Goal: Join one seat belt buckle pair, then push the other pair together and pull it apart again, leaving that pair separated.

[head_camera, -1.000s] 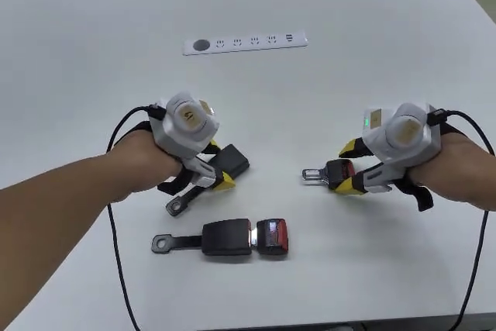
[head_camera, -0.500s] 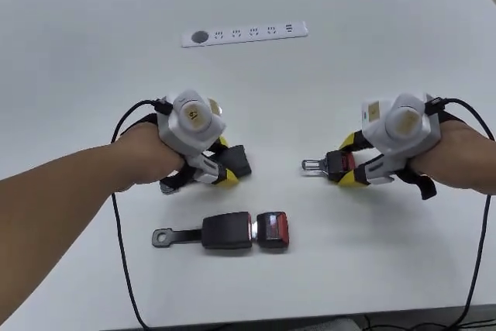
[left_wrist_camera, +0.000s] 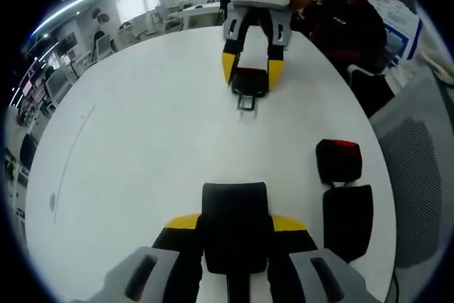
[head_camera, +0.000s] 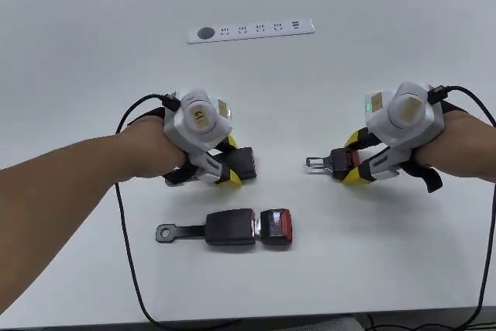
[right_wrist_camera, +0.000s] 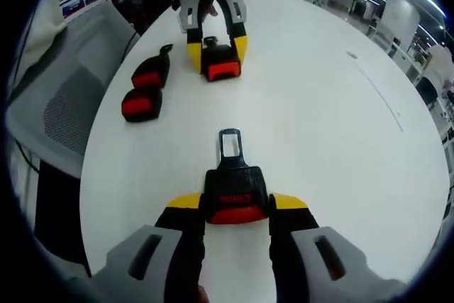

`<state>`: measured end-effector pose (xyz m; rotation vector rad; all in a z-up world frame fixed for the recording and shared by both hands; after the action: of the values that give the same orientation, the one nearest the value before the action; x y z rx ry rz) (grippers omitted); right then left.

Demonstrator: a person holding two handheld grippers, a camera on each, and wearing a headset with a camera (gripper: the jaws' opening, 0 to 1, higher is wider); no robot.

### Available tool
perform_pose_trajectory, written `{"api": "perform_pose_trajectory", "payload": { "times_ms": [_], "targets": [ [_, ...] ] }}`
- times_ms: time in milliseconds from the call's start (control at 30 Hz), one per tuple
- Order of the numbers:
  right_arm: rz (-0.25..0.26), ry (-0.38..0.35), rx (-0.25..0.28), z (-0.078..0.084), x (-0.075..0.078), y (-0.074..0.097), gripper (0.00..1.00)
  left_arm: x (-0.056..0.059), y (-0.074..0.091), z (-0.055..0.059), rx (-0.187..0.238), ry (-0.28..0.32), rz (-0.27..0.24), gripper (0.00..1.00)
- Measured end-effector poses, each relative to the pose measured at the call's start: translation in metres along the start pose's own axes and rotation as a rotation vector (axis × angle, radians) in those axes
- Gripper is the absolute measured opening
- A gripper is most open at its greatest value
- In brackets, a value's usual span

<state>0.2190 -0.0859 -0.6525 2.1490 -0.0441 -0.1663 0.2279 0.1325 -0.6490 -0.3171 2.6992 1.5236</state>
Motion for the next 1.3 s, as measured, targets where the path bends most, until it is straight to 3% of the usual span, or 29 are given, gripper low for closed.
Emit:
{"api": "perform_pose_trajectory", "payload": {
  "times_ms": [100,200,400,833,1133,1300],
  "targets": [
    [0.0,0.003,0.008,-0.001,-0.001,0.001,0.34,-0.001,-0.001,0.0,-0.004,-0.004,0.006,0.35],
    [0.011,-0.056,0.039,-0.001,0.004,-0.003,0.34,-0.004,-0.002,0.001,-0.001,-0.011,0.011,0.35],
    [0.015,0.009,0.041,-0.023,-0.003,-0.013,0.34,-0.003,-0.003,0.001,0.003,-0.011,0.013,0.35],
    [0.012,0.026,0.053,-0.061,-0.003,-0.039,0.33,0.0,-0.002,-0.001,0.01,-0.01,0.016,0.35],
    [-0.002,0.04,0.044,-0.077,-0.002,-0.051,0.33,-0.001,-0.002,-0.001,0.008,-0.013,0.022,0.35],
    [0.001,0.043,0.036,-0.078,-0.004,-0.049,0.33,-0.002,-0.002,0.0,0.012,-0.011,0.022,0.35]
  ]
}}
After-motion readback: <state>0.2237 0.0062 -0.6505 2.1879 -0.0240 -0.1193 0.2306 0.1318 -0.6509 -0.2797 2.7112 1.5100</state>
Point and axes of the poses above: the centre of the closed fingertips' face, and the gripper's own axes: y roughly backward along the fingers, x roughly to its right, z roughly out of its underside, the point moved 5 cm from there along y, roughly backward along the fingers, and after that the axes turned 8 degrees about -z, right-handed, at the moved point
